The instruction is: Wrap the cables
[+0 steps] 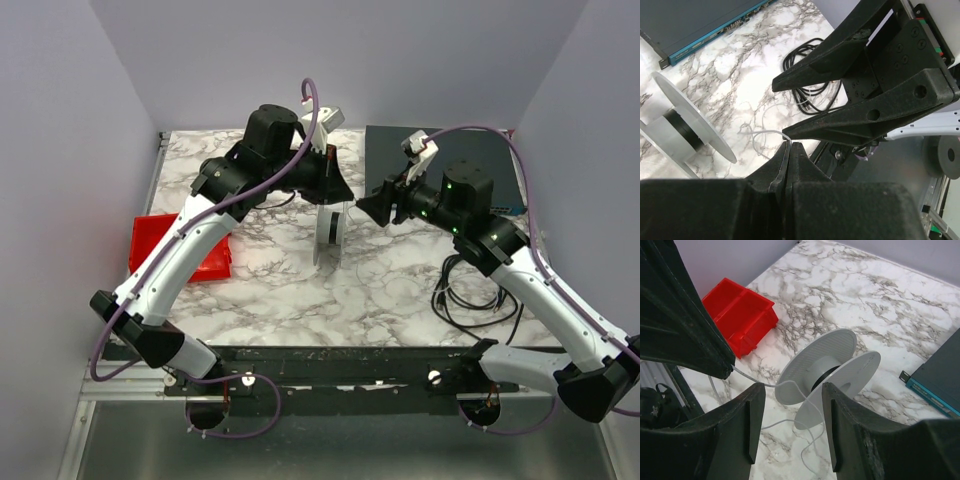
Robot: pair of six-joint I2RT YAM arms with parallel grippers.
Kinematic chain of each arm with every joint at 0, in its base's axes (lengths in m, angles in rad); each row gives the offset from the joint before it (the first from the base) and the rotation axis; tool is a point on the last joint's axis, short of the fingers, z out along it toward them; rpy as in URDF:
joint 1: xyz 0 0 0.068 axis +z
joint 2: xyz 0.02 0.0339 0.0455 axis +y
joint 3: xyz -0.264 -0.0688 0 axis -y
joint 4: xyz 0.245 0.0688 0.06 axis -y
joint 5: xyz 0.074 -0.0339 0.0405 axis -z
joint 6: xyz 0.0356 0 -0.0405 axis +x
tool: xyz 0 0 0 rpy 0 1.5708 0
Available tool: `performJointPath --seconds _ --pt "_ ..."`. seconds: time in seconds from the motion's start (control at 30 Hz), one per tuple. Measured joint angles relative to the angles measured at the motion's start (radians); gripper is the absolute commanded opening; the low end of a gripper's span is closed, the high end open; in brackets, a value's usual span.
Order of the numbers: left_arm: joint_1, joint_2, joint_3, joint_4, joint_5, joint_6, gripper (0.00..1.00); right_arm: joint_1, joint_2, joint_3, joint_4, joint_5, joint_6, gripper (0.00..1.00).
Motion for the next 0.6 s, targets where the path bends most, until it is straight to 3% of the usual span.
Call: performJointPath --seconds 0.6 --pt "0.005 0.023 0.002 0.026 0.049 -0.025 0.00 0.000 0.005 -0.003 -0.003 -0.057 -0.008 0.53"
